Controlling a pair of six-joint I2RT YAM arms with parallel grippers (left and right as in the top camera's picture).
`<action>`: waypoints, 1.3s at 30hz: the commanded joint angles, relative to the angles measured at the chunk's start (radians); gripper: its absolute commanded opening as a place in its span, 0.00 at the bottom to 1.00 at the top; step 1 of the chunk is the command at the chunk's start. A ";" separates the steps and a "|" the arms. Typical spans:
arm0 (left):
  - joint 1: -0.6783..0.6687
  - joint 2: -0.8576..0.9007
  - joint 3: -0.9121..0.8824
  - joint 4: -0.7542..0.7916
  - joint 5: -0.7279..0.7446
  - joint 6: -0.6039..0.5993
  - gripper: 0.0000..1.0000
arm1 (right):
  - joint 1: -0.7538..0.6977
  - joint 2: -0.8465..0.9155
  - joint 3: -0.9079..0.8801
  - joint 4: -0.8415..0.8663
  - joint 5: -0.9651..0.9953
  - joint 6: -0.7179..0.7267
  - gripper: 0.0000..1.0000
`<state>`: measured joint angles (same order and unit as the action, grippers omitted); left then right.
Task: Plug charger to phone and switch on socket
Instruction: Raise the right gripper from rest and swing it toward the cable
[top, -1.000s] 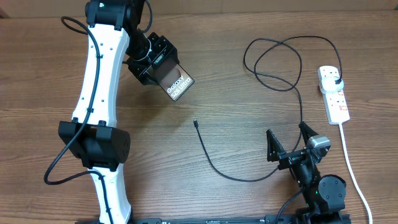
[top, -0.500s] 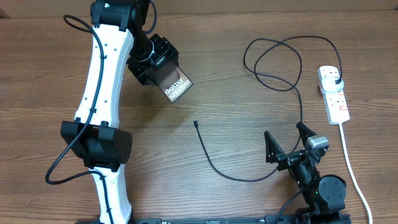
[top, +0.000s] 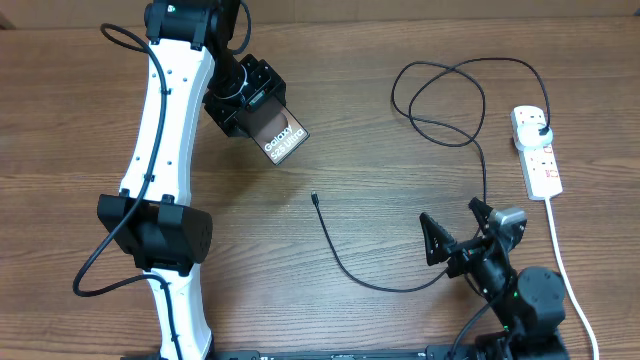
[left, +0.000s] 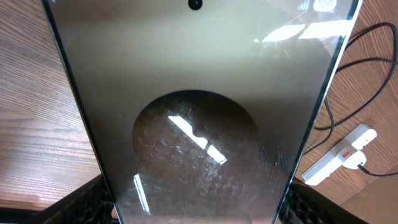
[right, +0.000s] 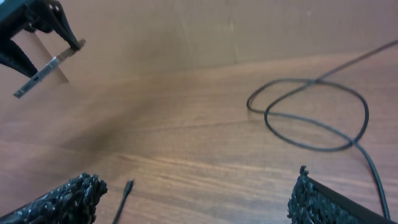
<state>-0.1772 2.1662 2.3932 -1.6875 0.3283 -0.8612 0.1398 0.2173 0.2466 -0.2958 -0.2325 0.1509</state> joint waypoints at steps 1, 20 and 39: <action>-0.007 -0.036 0.004 -0.002 0.005 0.009 0.14 | 0.003 0.080 0.125 -0.070 -0.009 0.006 1.00; -0.006 -0.036 0.004 -0.002 0.013 0.003 0.10 | 0.003 0.489 0.636 -0.475 -0.081 0.005 1.00; 0.083 -0.036 0.004 0.016 0.012 -0.018 0.09 | 0.003 1.046 1.030 -0.817 -0.282 0.005 1.00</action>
<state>-0.1146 2.1662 2.3928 -1.6752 0.3286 -0.8650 0.1398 1.2243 1.2488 -1.1076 -0.4339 0.1570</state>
